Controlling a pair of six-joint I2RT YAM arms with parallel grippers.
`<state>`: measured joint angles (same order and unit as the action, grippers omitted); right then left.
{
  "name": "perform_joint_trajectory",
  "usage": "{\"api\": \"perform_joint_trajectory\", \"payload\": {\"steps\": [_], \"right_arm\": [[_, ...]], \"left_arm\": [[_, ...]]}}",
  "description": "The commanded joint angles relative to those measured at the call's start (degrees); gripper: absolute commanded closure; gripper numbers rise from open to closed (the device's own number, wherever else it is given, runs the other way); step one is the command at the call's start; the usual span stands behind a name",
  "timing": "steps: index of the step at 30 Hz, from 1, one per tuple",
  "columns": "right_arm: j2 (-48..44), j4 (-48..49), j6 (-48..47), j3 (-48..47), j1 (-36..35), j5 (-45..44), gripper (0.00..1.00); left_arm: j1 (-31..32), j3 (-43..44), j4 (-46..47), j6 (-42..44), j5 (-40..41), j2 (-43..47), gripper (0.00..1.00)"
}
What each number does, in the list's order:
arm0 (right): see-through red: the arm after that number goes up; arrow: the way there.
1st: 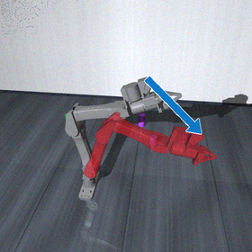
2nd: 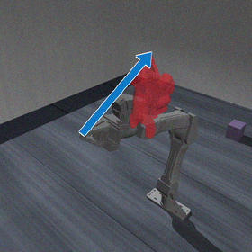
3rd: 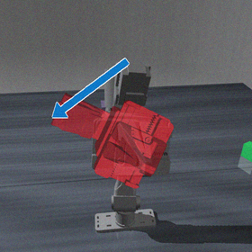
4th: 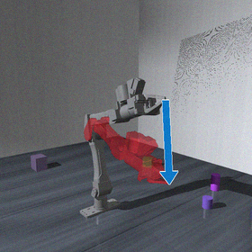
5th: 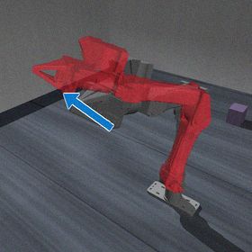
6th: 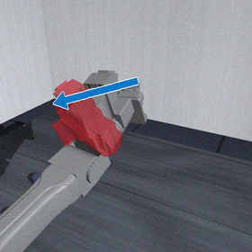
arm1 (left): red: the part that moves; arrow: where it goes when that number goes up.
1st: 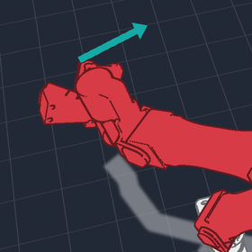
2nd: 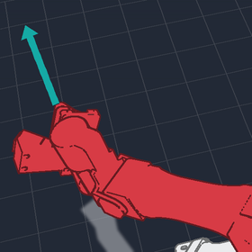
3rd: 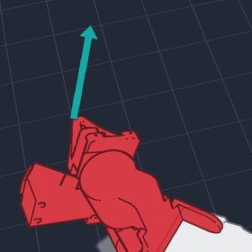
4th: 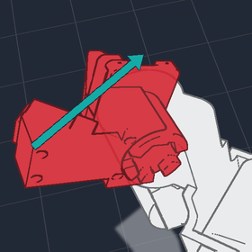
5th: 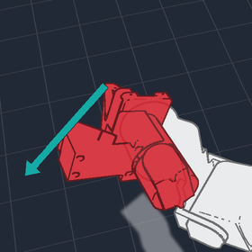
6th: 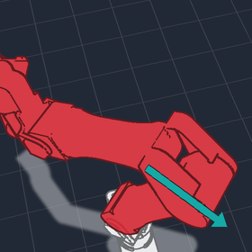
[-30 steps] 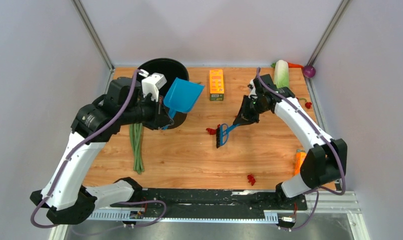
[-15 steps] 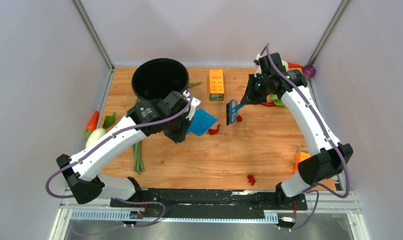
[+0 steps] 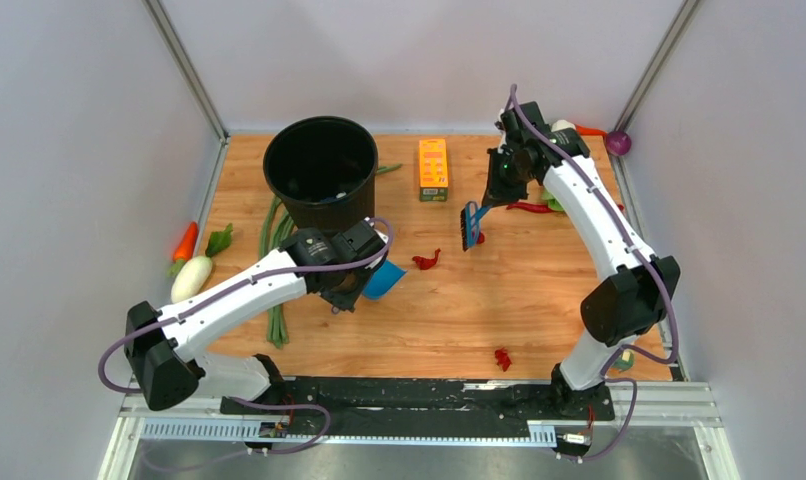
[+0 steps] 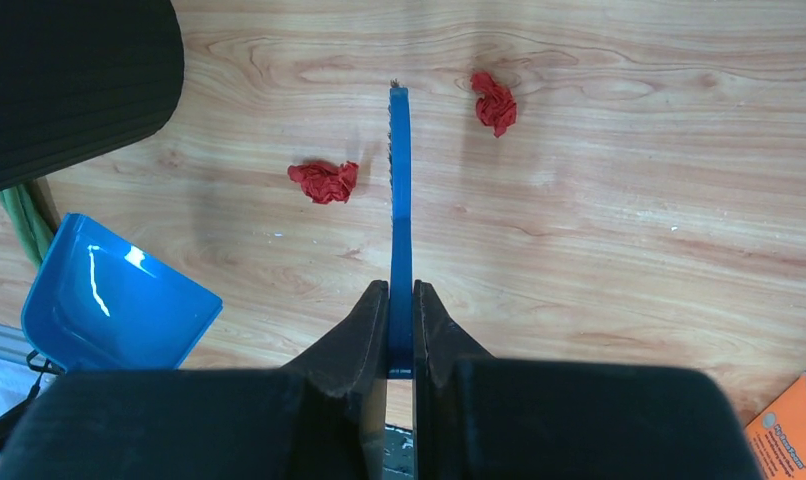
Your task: Sweep away the paper scraps from the table
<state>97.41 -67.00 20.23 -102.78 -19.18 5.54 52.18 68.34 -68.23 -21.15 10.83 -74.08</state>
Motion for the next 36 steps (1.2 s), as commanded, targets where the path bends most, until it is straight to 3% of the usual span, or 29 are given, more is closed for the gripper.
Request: {"api": "perform_joint_trajectory", "payload": {"steps": [1, 16, 36], "right_arm": [[1.7, 1.3, -1.1, -1.7, -1.6, 0.1, 1.0], [7.0, 3.2, -3.6, -3.0, -8.8, -7.7, 1.0], [11.7, 5.8, -5.6, -1.2, -16.9, -7.8, 1.0]], "left_arm": [[0.7, -1.7, 2.7, -2.4, 1.0, 1.1, 1.0], [2.8, -6.0, 9.1, -0.5, 1.3, -6.8, 1.0], [2.7, -1.3, 12.6, 8.7, 1.0, -22.3, 1.0]]}}
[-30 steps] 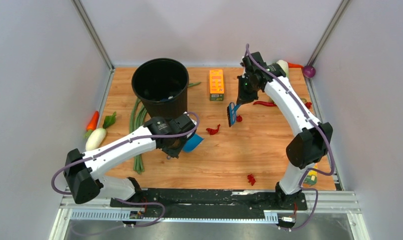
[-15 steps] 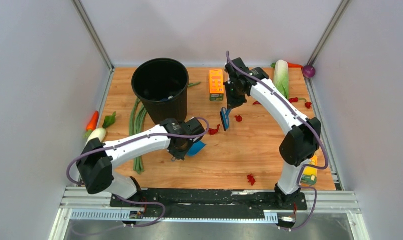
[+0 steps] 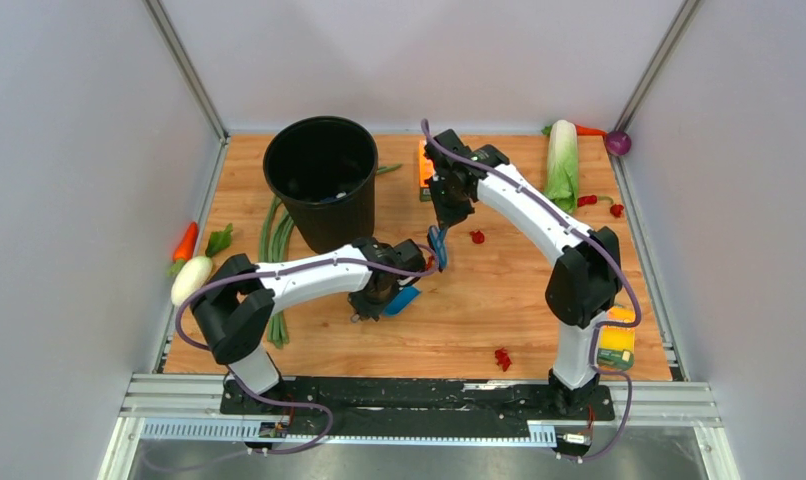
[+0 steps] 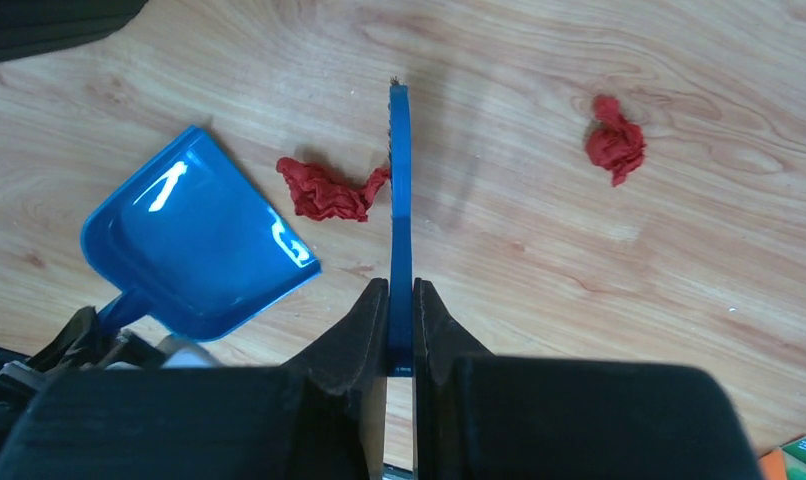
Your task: Sweep away the paper scraps from the table
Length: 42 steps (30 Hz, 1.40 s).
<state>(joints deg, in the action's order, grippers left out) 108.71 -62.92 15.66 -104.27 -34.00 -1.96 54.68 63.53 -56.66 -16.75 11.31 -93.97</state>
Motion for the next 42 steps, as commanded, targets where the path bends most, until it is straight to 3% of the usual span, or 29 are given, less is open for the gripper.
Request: {"api": "perform_joint_trajectory", "payload": {"steps": [1, 10, 24, 34, 42], "right_arm": [[0.4, 2.0, -1.0, 0.6, -2.8, -0.2, 1.0], [0.4, 2.9, 0.3, 1.3, -6.8, 1.0, 1.0], [-0.1, 4.0, 1.0, 1.1, -8.4, 11.5, 1.0], [-3.8, 4.1, 1.7, 3.4, -8.4, 16.5, 1.0], [-5.6, 3.8, 3.0, -1.7, -7.8, 21.3, 1.0]], "left_arm": [[0.3, 4.1, 1.0, 5.0, 0.6, -3.0, 1.0], [0.3, 5.0, 1.2, 7.2, 0.6, -4.8, 1.0], [0.3, 6.6, 1.1, 7.7, 1.4, -4.6, 1.0], [0.3, 8.4, 0.8, 6.9, 4.1, -0.5, 1.0], [0.3, 12.7, -1.5, 7.3, 6.5, 4.0, 1.0]]}}
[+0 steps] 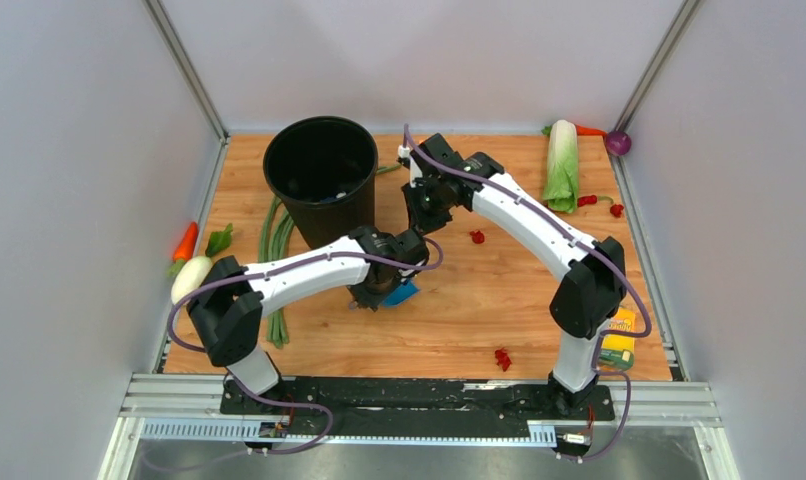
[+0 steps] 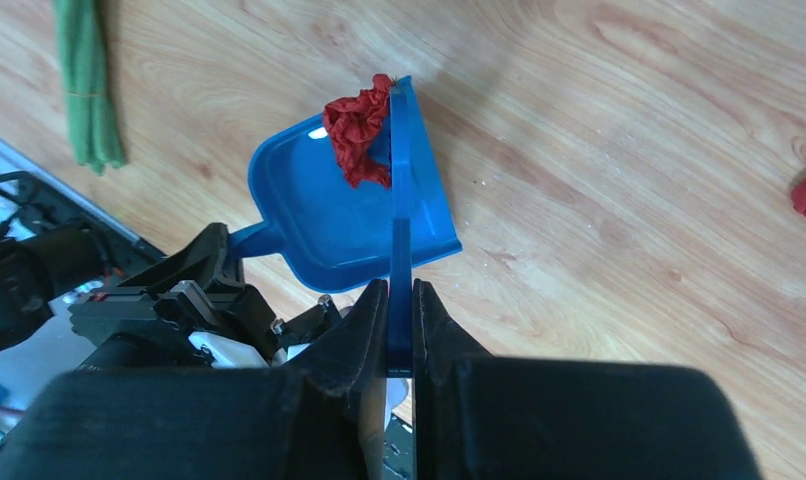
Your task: Sweep away the paper scraps from the table
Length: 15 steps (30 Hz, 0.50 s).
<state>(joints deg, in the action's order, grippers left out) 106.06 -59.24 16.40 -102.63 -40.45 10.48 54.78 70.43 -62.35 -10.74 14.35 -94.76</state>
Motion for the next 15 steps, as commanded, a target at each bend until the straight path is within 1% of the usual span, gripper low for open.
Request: {"api": "perform_joint_trajectory", "payload": {"steps": [1, 5, 9, 15], "right_arm": [[-3.3, 0.0, 2.4, -3.6, -1.0, 9.6, 1.0], [-4.9, -0.2, 2.7, -3.7, -0.4, 11.5, 1.0], [-6.7, -0.6, 2.8, -3.7, -0.1, 11.6, 1.0], [-8.7, -1.7, 4.4, -7.6, 0.9, 10.9, 1.0]], "left_arm": [[0.1, 6.0, 4.0, 1.3, 3.9, 5.5, 1.0], [0.1, 7.0, 2.8, 1.3, 5.2, 8.2, 1.0], [0.1, 6.7, 3.4, 1.1, 6.0, 11.3, 1.0], [0.2, 7.1, 4.3, 0.0, 6.8, 14.7, 1.0]]}}
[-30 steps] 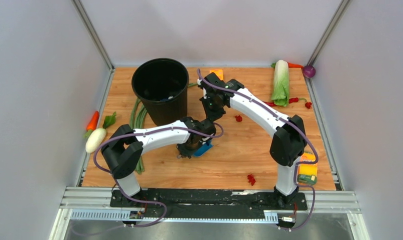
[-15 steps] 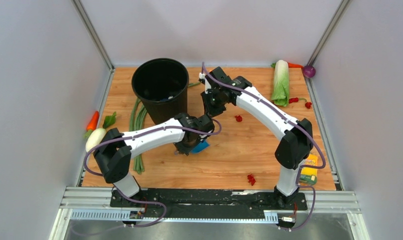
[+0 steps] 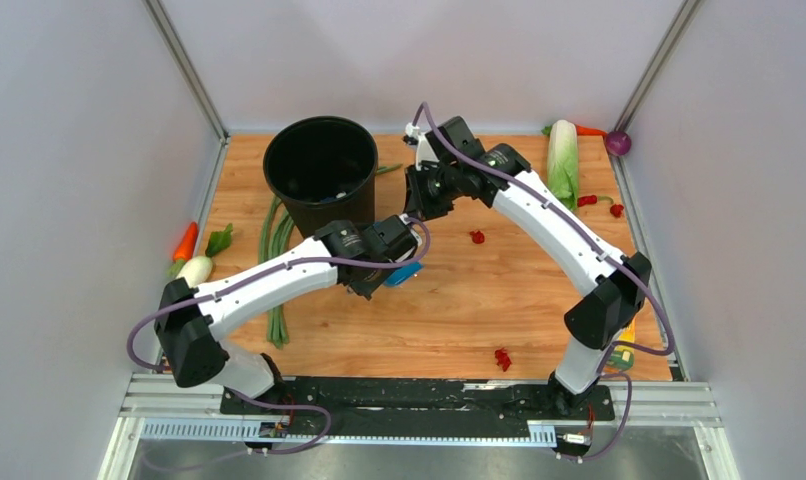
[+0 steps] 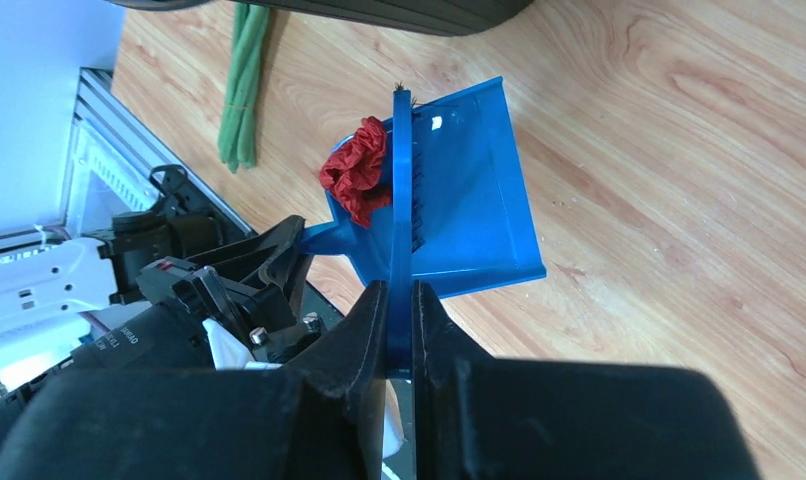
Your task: Sweep away the paper scraps from the table
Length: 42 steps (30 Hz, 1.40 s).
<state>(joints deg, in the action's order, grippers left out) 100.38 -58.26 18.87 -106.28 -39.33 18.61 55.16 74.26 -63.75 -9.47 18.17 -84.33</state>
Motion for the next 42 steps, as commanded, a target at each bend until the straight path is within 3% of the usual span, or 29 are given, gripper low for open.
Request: {"api": "perform_joint_trajectory", "payload": {"steps": [1, 8, 23, 37, 42], "right_arm": [[-3.2, -3.0, 2.2, -5.0, 0.1, 2.8, 1.0], [-4.7, -6.4, 3.4, -10.6, 2.2, 2.2, 1.0], [-12.0, -7.2, 4.7, -6.8, 8.5, -0.8, 1.0], [-19.5, -7.7, 8.4, -5.7, 14.7, -1.6, 1.0], [-23.6, -7.7, 10.6, -5.0, 18.1, -7.4, 1.0]], "left_arm": [[-0.2, 3.4, 5.7, -1.4, 3.0, 5.0, 1.0], [-0.1, 5.5, 6.3, -1.4, 3.4, 6.6, 1.0], [-0.2, 17.5, 2.9, -1.4, -0.3, 4.4, 1.0], [-0.2, 18.0, -1.4, -2.6, -1.3, 6.4, 1.0], [-0.2, 19.1, -2.4, -3.2, -1.4, 6.7, 1.0]]}}
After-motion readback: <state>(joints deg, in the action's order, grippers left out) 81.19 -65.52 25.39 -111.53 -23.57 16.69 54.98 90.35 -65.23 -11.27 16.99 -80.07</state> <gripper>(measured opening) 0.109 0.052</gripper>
